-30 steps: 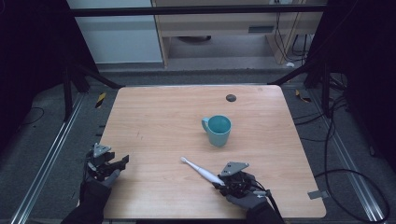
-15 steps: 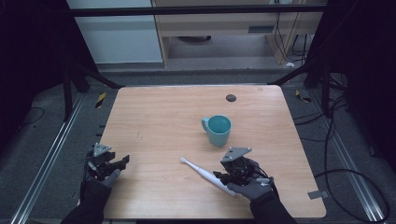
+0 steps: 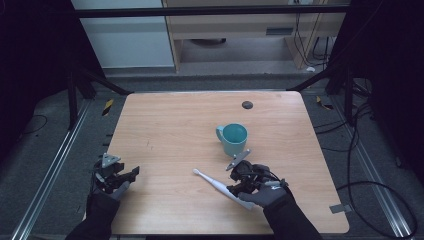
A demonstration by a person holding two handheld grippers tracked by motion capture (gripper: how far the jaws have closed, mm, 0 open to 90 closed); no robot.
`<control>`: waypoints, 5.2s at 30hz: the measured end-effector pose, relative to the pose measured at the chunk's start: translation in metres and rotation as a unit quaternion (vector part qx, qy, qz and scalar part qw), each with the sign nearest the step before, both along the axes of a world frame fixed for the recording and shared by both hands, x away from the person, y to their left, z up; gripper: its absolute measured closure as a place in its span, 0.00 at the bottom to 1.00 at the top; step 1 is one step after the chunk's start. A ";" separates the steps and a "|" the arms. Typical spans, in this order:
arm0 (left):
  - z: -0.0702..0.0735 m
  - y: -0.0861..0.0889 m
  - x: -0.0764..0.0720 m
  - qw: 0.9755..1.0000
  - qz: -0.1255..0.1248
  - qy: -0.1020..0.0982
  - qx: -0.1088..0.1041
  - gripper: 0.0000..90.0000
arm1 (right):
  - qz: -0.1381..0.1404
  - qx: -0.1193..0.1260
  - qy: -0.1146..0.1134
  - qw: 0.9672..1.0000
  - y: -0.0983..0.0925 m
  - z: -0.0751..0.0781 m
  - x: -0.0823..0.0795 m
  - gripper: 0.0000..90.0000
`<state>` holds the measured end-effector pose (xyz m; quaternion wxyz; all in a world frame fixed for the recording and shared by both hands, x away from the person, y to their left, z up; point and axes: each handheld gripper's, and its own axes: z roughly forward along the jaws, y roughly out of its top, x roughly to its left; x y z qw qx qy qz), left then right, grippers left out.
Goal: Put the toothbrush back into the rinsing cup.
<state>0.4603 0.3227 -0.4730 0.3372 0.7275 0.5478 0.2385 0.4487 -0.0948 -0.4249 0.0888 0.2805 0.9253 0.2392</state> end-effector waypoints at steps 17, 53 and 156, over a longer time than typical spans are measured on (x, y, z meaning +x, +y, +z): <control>-0.001 -0.001 0.001 1.000 -0.002 0.002 0.002 0.40 | 0.008 -0.063 0.047 0.997 0.017 -0.020 0.010 0.57; -0.001 -0.001 0.001 1.000 -0.002 0.004 0.002 0.40 | 0.013 -0.064 0.071 0.995 0.031 -0.030 0.008 0.74; 0.000 -0.002 0.001 1.000 -0.004 0.001 0.002 0.40 | -0.296 0.216 -0.171 0.914 -0.010 -0.013 0.119 0.73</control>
